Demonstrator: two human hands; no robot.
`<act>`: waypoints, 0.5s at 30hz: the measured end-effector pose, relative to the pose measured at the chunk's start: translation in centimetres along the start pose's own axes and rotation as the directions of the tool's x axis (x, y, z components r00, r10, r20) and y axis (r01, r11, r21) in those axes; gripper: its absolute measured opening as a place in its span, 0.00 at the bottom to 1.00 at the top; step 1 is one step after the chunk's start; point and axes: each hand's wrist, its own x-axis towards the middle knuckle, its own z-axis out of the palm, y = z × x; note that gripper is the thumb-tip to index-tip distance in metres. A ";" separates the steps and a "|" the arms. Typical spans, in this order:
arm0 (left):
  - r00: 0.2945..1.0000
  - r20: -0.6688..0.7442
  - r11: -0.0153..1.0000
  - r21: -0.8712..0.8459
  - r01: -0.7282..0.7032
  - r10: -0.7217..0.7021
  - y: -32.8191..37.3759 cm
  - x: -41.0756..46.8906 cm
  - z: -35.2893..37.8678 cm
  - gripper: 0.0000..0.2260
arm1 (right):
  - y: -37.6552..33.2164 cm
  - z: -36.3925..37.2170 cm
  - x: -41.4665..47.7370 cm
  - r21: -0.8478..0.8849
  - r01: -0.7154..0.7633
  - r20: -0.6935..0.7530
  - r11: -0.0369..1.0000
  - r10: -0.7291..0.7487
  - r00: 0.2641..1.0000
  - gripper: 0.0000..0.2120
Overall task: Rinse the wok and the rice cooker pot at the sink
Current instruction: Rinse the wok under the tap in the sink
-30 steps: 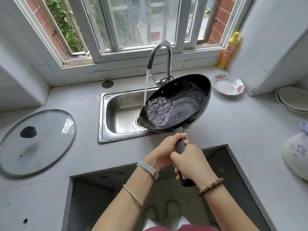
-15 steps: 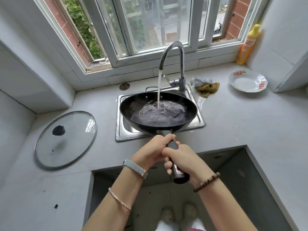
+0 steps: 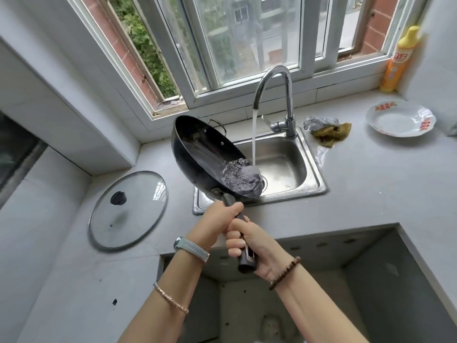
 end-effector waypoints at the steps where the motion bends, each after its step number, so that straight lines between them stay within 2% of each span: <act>1: 1.000 -0.018 1.000 0.006 -0.010 0.011 0.1 -0.1 -0.1 0.32 | 0.0 0.1 0.2 0.013 -0.006 0.014 1.000 0.006 1.000 0.13; 6: 0.997 -0.074 0.993 0.119 -0.016 0.025 0.7 -0.5 -0.5 0.21 | 0.2 0.3 0.8 0.138 -0.054 0.100 0.989 0.041 0.994 0.20; 9: 0.992 -0.114 0.977 0.213 -0.021 0.047 1.2 -0.7 -1.1 0.24 | 0.2 0.4 1.1 0.202 -0.087 0.157 0.976 0.056 0.986 0.23; 12: 0.984 -0.162 0.952 0.305 -0.021 0.073 2.3 -1.4 -1.4 0.25 | 0.2 0.6 1.5 0.257 -0.100 0.185 0.961 0.053 0.981 0.22; 15: 0.966 -0.230 0.916 0.400 -0.014 0.115 3.1 -1.8 -1.8 0.16 | 0.1 1.1 1.7 0.298 -0.102 0.226 0.949 0.034 0.974 0.22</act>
